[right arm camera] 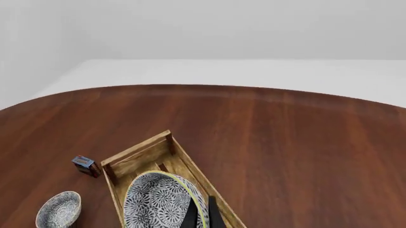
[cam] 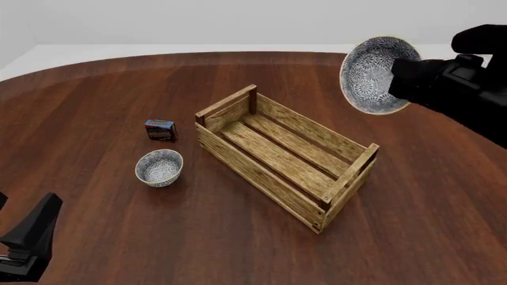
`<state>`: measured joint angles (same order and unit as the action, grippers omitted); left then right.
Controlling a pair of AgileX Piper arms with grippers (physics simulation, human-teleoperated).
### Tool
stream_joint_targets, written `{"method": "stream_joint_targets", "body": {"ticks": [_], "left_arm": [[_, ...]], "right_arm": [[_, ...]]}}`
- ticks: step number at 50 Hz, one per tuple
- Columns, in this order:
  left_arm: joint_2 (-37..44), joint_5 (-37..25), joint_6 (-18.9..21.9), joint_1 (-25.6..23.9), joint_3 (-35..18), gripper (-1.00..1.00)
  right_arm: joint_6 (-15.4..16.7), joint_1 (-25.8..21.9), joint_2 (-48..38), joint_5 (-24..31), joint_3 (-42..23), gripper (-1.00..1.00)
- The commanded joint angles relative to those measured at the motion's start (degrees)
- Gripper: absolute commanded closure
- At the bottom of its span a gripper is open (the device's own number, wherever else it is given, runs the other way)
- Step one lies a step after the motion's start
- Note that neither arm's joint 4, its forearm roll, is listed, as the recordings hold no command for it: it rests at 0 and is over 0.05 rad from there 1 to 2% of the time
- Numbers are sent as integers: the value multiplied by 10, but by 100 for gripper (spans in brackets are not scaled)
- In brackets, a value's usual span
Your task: Stack the right bowl on the left bowl and place them in the tray.
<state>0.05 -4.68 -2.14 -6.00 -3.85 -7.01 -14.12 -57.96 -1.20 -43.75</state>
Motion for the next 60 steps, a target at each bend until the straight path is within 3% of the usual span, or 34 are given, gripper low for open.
{"method": "stream_joint_targets", "body": {"ticks": [1, 15, 18, 30, 49, 60], "left_arm": [[0, 0, 6, -14, -4, -100], [1, -21, 8, -23, -26, -100], [9, -13, 16, -54, -29, -100], [171, 95, 22, -121, -85, -100], [238, 95, 51, -200, -180, -100], [327, 134, 54, -254, -223, -100]], "right_arm": [[2, -38, -20, -31, -1, 100], [13, -59, -45, -42, -13, 100], [14, -64, -52, -49, -12, 100], [28, -77, -70, -73, -1, 100], [30, -98, -65, -125, 30, 100], [29, -109, -47, -149, 49, 100]]}}
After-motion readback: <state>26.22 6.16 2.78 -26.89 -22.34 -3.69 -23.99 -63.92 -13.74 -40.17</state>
